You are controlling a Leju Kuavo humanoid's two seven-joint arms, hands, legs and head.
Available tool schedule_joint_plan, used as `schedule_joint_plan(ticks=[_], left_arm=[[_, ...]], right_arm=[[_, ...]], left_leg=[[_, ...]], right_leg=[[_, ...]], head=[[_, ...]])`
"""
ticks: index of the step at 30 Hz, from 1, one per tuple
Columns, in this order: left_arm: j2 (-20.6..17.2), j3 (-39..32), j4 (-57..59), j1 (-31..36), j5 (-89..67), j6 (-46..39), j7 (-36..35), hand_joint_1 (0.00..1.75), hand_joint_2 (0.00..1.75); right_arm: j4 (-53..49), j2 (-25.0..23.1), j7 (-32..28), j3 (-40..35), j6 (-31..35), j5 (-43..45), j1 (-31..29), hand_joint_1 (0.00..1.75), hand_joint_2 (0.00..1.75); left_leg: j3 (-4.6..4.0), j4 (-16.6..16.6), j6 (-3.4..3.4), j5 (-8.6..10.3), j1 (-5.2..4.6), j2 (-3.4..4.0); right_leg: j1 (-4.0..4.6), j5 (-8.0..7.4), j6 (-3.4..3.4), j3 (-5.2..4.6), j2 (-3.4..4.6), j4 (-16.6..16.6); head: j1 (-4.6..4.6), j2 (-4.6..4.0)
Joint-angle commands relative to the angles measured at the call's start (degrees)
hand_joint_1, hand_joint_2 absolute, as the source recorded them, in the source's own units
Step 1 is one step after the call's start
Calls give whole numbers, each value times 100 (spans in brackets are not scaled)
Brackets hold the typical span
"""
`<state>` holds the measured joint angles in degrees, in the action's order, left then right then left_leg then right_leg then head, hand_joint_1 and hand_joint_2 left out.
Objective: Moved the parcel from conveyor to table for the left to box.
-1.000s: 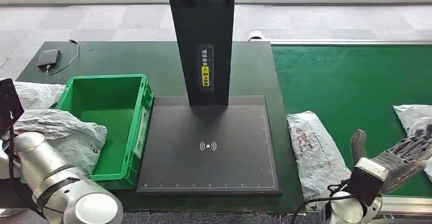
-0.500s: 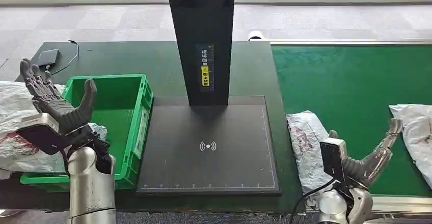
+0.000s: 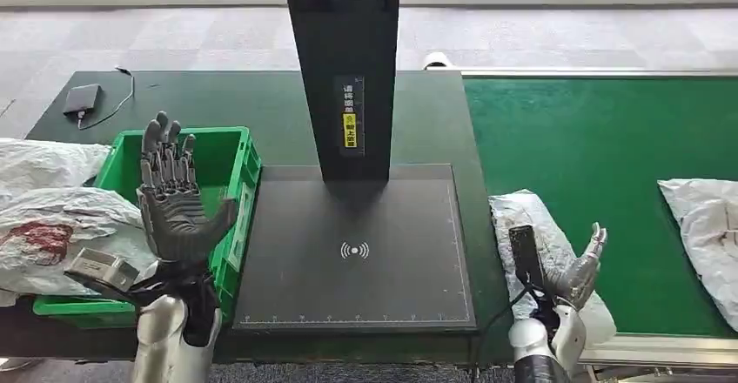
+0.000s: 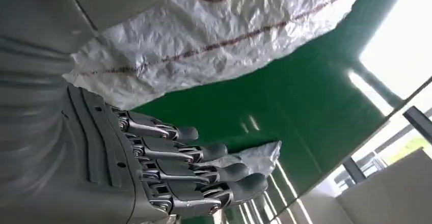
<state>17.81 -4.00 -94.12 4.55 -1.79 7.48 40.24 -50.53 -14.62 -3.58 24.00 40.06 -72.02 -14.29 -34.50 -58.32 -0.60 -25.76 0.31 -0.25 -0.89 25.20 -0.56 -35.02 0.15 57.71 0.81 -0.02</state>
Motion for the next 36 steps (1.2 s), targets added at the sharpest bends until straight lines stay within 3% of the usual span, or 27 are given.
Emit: schedule_joint_plan(ticks=[1,3,14,18,27,28,36], left_arm=[[-39,522,138,-326,-110,77,-24,0,175],[-55,536,76,-426,-137,109,-24,0,175],[-55,536,76,-426,-137,109,-24,0,175],[-45,516,120,-444,-209,140,-24,0,175],[-8,493,205,-416,-319,179,-24,0,175],[-6,481,252,-387,-337,183,-24,0,175],[-30,465,258,-394,-353,187,-25,0,175]], right_arm=[[1413,416,232,-272,-130,28,-452,0,175],[1535,466,421,-317,-402,-12,-468,0,175],[1535,466,421,-317,-402,-12,-468,0,175],[1813,576,1339,-436,-729,-466,-505,0,175],[1998,719,1680,-359,-1047,-557,-444,0,175],[1989,722,1660,-358,-1093,-569,-437,175,175],[2014,714,1707,-365,-1167,-591,-479,175,175]], left_leg=[[20,12,2,-2,-1,5],[27,14,3,-5,3,8],[19,10,1,-3,0,5],[16,9,1,-3,-1,5],[21,9,2,-2,1,-9],[31,16,3,-2,3,-10],[31,9,2,-2,2,-8]], right_leg=[[0,1,2,19,3,-12],[4,1,3,27,4,-19],[1,3,5,19,1,-11],[0,3,4,15,1,-8],[2,5,3,25,-12,-12],[5,4,4,37,-14,-22],[3,5,4,36,-12,-13]], head=[[0,2],[0,2],[0,2],[0,2],[0,2],[0,2],[0,2]])
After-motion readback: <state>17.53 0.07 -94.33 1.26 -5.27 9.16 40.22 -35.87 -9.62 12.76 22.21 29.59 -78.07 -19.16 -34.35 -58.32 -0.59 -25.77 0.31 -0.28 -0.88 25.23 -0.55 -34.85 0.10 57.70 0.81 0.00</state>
